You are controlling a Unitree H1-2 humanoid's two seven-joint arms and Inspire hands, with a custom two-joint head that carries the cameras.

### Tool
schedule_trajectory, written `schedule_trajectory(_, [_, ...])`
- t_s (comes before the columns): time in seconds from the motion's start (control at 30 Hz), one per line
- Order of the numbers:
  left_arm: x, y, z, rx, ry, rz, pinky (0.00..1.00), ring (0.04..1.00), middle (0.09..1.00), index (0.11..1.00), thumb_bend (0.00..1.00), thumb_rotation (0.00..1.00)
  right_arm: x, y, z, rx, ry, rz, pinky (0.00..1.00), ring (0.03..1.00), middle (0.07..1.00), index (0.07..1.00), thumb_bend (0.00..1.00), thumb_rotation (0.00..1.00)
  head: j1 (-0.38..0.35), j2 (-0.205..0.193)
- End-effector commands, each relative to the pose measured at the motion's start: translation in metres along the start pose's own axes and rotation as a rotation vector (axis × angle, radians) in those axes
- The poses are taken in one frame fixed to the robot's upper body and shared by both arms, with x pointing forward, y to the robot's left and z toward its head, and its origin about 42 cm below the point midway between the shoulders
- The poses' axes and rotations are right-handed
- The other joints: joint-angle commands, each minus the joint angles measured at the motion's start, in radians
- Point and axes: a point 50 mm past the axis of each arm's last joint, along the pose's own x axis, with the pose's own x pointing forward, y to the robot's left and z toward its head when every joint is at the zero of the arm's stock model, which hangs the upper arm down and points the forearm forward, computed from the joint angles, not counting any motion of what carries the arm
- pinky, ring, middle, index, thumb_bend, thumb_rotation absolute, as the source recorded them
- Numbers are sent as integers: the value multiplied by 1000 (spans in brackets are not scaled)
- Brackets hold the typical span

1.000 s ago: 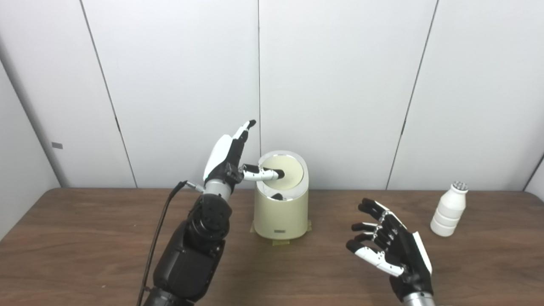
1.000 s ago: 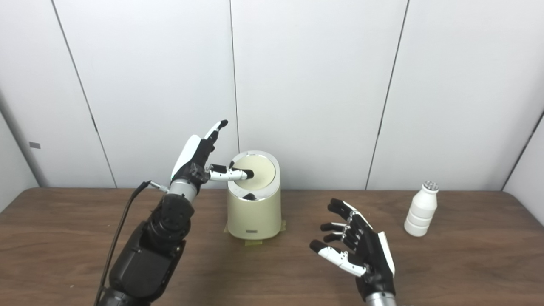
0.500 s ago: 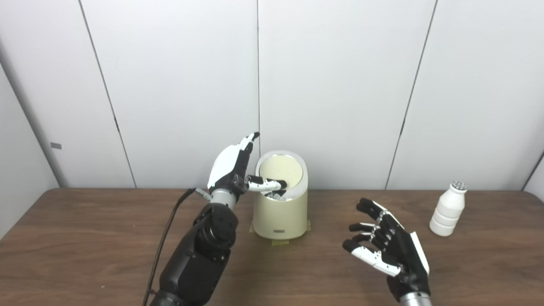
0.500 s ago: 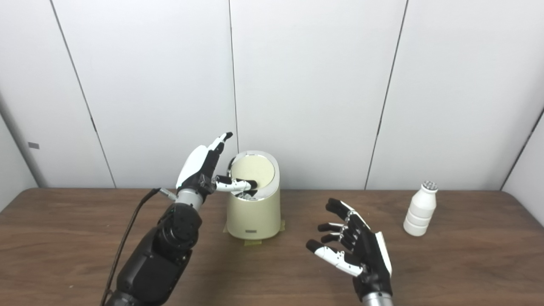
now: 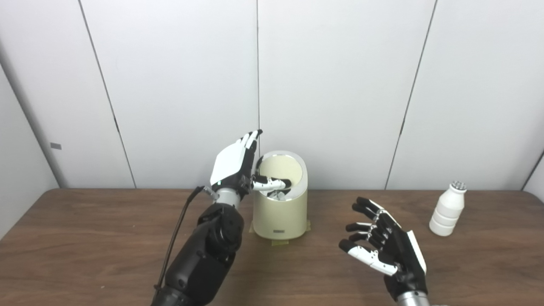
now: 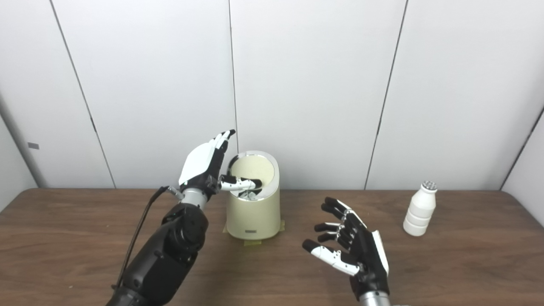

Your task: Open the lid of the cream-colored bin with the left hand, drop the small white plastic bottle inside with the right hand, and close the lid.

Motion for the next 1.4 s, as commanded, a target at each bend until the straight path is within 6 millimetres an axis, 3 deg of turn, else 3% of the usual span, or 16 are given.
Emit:
schedule_trajectory(0.0, [14, 23, 19, 47, -32, 74, 923, 1000, 1000, 1000, 748, 12, 11, 5, 18, 8, -85, 13, 480, 577, 785, 773, 794, 212, 0, 2])
schedule_trajectory(0.23, [16, 28, 19, 91, -19, 75, 886, 1000, 1000, 1000, 756, 0, 11, 5, 19, 5, -78, 11, 496, 586, 789, 772, 784, 203, 1, 2])
schedule_trajectory(0.47, [16, 43, 25, 504, 16, -60, 984, 1000, 1000, 1000, 755, 0, 11, 4, 20, 12, -79, 16, 483, 581, 787, 766, 789, 208, 5, 8])
schedule_trajectory(0.67, [10, 47, 33, 619, 51, -122, 891, 1000, 1000, 1000, 806, 0, 10, 2, 19, 14, -75, 12, 490, 581, 795, 774, 795, 215, 8, 8])
schedule_trajectory(0.77, [5, 50, 38, 517, 13, -42, 827, 984, 992, 980, 811, 0, 10, 2, 19, 3, -76, 12, 492, 592, 801, 777, 793, 224, 9, 7])
schedule_trajectory(0.93, [-7, 69, 46, 12, -153, 105, 668, 877, 918, 893, 719, 109, 10, 3, 19, 3, -78, 11, 483, 584, 798, 772, 786, 213, 8, 5])
schedule_trajectory(1.0, [-14, 75, 42, -172, -214, 152, 698, 860, 889, 870, 699, 148, 11, 3, 19, 2, -77, 11, 477, 582, 798, 774, 784, 214, 9, 2])
schedule_trajectory(1.23, [-52, 85, 15, -582, -211, 163, 652, 798, 820, 809, 691, 227, 12, 2, 17, 8, -76, 13, 487, 579, 796, 772, 780, 206, 14, -1])
schedule_trajectory(1.37, [-84, 79, -18, -759, -133, 127, 599, 741, 796, 801, 663, 209, 12, -1, 15, 15, -74, 19, 484, 578, 799, 775, 790, 212, 19, -3])
